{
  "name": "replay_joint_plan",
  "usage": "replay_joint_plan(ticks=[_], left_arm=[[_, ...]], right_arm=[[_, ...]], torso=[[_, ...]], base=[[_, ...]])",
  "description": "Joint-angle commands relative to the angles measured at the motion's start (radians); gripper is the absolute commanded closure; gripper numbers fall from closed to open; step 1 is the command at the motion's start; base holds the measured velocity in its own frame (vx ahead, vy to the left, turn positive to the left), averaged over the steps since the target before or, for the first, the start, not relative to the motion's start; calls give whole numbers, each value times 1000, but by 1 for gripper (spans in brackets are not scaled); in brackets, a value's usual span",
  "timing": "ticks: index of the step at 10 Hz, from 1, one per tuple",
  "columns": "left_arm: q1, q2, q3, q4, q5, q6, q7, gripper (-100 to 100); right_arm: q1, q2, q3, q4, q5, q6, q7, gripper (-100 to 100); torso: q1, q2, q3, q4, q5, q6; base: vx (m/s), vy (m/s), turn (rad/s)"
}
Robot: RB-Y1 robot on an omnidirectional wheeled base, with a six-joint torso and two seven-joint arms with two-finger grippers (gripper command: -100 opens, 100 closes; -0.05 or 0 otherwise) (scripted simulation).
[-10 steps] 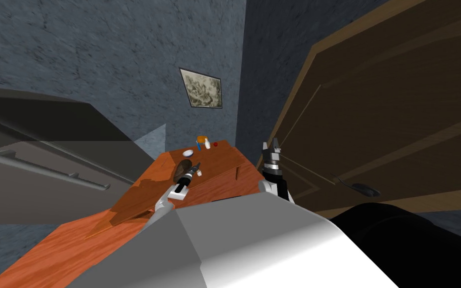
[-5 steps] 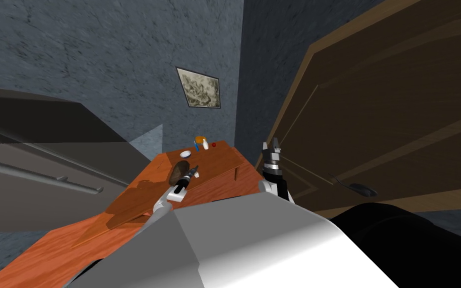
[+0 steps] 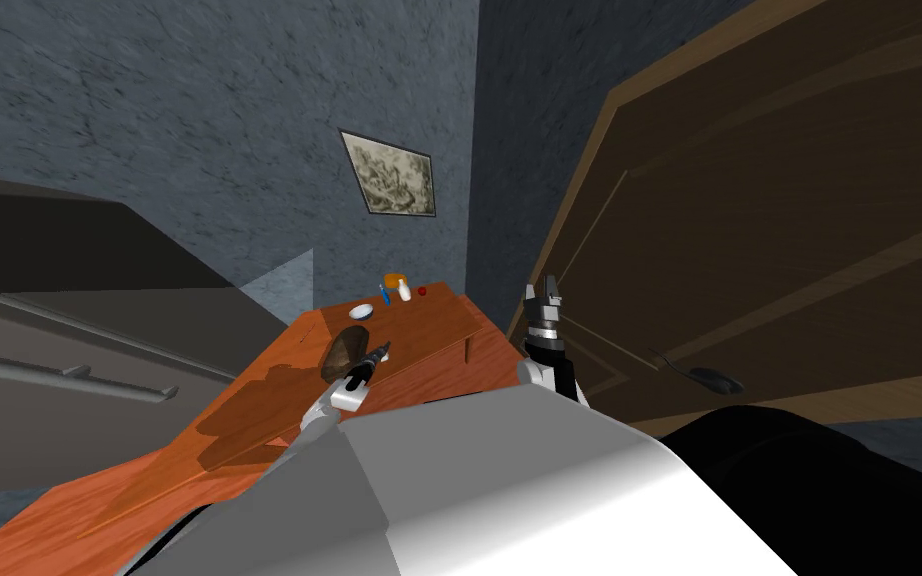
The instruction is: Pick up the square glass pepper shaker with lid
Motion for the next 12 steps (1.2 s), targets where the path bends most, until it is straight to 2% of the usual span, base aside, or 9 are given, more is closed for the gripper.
replay_joint_plan(ticks=[1, 2, 3, 5, 7, 8, 9, 11, 12], left_arm=[[-5, 19, 1, 50, -7, 24, -1, -100], [-11, 23, 4, 81, -13, 36, -5, -100], [-11, 23, 4, 85, -13, 36, -5, -100], [-24, 33, 10, 147, -26, 59, -15, -100], [-25, 30, 11, 144, -27, 62, -16, -100], [-25, 30, 12, 146, -27, 64, -17, 0], [-6, 14, 28, 148, -41, 34, -34, -100], [13, -2, 44, 151, -55, 4, -51, -100], [10, 4, 34, 140, -48, 24, -42, -100]], right_arm=[[0, 0, 0, 0, 0, 0, 0, 0], [0, 0, 0, 0, 0, 0, 0, 0], [0, 0, 0, 0, 0, 0, 0, 0], [0, 0, 0, 0, 0, 0, 0, 0], [0, 0, 0, 0, 0, 0, 0, 0], [0, 0, 0, 0, 0, 0, 0, 0], [0, 0, 0, 0, 0, 0, 0, 0], [0, 0, 0, 0, 0, 0, 0, 0], [0, 0, 0, 0, 0, 0, 0, 0]], torso=[[0, 0, 0, 0, 0, 0], [0, 0, 0, 0, 0, 0], [1, 0, 0, 0, 0, 0], [4, 2, 1, 0, 1, 0], [2, 2, 1, 0, 1, 0], [4, 3, 1, 1, 1, 0], [6, 3, 2, 1, 1, 0], [7, -4, -2, -1, 1, 0], [7, -7, -4, -1, 2, 0]], base=[[63, -95, -46], [46, -80, -39], [21, -46, -8], [25, -47, -34], [22, -44, -10], [3, -5, 1], [86, 13, 127], [166, 8, 83], [81, 6, 14]])
